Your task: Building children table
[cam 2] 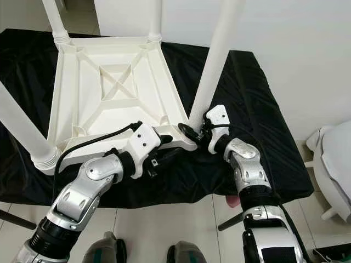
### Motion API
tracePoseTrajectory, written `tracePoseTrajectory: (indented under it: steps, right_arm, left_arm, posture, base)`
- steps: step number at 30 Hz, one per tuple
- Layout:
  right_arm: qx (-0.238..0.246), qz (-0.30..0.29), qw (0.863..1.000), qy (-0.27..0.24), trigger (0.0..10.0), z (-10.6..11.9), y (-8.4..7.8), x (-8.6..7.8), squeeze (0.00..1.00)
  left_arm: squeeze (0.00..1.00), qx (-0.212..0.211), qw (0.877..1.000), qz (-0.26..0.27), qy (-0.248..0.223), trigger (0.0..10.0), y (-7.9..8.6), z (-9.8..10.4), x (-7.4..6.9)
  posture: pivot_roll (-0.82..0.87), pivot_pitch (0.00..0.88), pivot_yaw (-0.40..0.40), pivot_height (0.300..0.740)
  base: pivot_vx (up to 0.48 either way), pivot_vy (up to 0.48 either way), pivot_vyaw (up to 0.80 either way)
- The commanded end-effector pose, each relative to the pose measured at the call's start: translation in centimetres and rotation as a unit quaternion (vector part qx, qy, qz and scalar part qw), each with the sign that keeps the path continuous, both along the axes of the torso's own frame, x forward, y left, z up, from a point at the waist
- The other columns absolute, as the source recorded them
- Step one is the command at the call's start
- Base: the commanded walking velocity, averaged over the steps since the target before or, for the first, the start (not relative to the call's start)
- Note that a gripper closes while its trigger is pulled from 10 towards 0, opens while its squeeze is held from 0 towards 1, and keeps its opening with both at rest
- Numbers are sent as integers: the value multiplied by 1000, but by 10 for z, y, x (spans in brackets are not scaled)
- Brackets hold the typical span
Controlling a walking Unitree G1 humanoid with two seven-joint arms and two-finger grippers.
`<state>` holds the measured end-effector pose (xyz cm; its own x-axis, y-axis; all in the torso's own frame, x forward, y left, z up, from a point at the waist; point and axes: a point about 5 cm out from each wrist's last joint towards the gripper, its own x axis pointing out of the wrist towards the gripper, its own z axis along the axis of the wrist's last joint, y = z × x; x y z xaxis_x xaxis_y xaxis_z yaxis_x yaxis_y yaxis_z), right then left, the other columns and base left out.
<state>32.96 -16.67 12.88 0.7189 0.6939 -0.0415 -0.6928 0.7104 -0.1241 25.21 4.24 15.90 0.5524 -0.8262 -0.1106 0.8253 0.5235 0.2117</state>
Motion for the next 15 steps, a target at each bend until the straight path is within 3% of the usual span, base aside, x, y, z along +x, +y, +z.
tracePoseTrajectory:
  steps: [1,9,10,14,15]
  right_arm:
    - [-15,7,1000,15,0,-9,-4,-3,0]
    - [-11,-11,1000,18,0,-15,-10,-3,0]
    - [-5,-25,1000,14,10000,-14,-12,-3,0]
    - [6,-76,997,15,10000,-14,-14,0,0]
    - [2,-113,993,14,10000,-16,-12,0,0]
  left_arm:
    - [0,-3,1000,9,1,10000,0,1,0]
    - [0,-1,1000,5,0,10000,0,1,1]
    - [0,-1,1000,3,0,10000,0,1,1]
    - [0,0,1000,-2,0,10000,-1,0,0]
    - [0,1,1000,-3,1,10000,-1,0,-1]
  posture:
    - [-78,6,-51,740]
    - [-84,0,-43,740]
    - [-85,0,-41,740]
    - [-87,0,-41,740]
    - [-88,0,-42,740]
  base:
    - [0,0,0]
    - [0,0,0]
    - [0,0,0]
    - [0,0,0]
    - [0,0,0]
